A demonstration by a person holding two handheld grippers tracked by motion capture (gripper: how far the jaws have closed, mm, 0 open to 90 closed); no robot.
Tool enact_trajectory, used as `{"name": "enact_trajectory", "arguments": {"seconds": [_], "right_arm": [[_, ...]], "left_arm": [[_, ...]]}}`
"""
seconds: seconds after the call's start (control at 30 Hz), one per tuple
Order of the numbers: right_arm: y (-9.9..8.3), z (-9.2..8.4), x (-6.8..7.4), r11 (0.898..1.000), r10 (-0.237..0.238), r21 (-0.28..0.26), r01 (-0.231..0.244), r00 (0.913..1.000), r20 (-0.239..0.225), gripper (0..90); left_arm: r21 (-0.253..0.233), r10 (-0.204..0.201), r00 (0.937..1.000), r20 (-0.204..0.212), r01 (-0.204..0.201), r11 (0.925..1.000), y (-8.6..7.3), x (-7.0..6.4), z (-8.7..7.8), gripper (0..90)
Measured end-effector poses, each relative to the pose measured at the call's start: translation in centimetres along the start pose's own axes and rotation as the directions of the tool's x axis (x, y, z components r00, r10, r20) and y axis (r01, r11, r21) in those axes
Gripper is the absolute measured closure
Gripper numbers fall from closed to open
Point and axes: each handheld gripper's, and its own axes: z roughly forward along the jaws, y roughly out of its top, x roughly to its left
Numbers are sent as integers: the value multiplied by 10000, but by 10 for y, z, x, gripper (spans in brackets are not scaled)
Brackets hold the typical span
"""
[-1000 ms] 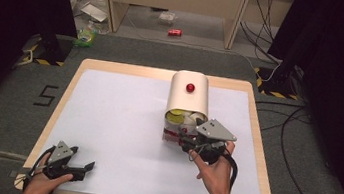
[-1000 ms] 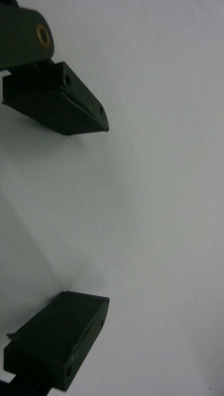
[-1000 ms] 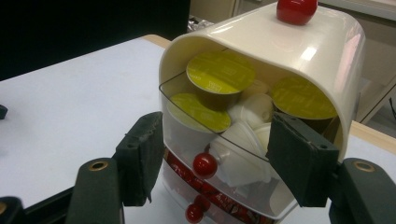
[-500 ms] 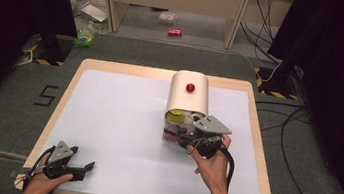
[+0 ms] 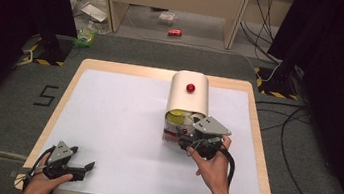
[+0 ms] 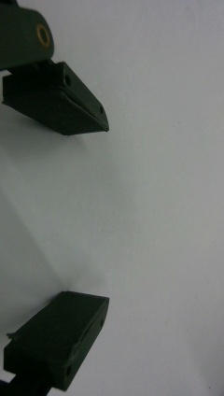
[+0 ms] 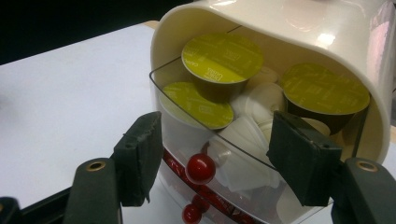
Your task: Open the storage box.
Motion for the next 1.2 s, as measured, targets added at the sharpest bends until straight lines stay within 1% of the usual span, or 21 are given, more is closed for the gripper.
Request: {"name": "enact_trajectory", "arguments": {"seconds": [0.07, 0.23, 0.37, 0.5, 0.73, 0.9, 1.2], "right_arm": [[0, -2, 1, 10000, 35, 50, -35, 10000, -61, 355], [-1, -5, 3, 9999, -68, 110, 69, 9999, -139, 354], [-5, -12, 7, 9996, -169, 216, 178, 9991, -383, 355], [-6, -15, 9, 9995, -231, 222, 240, 9989, -401, 354], [-8, -18, 11, 9996, -151, 240, 162, 9989, -442, 354], [-10, -20, 13, 9995, -204, 236, 215, 9987, -459, 354], [-14, -27, 17, 9993, -235, 266, 253, 9976, -652, 354]], "left_arm": [[-4, -2, 10000, 2, 2, 10000, 0, 0, 0, 130], [-9, -13, 10000, 10, 13, 10000, 0, 0, 0, 130], [-5, -17, 10000, 16, 17, 10000, 0, 0, 0, 130], [-5, -18, 10000, 24, 18, 10000, 0, 0, 0, 130], [-2, -19, 10000, 25, 19, 10000, 0, 0, 0, 129], [-4, -23, 10000, 30, 23, 10000, 0, 0, 0, 130], [-8, -25, 10000, 26, 25, 10000, 0, 0, 0, 130]]}}
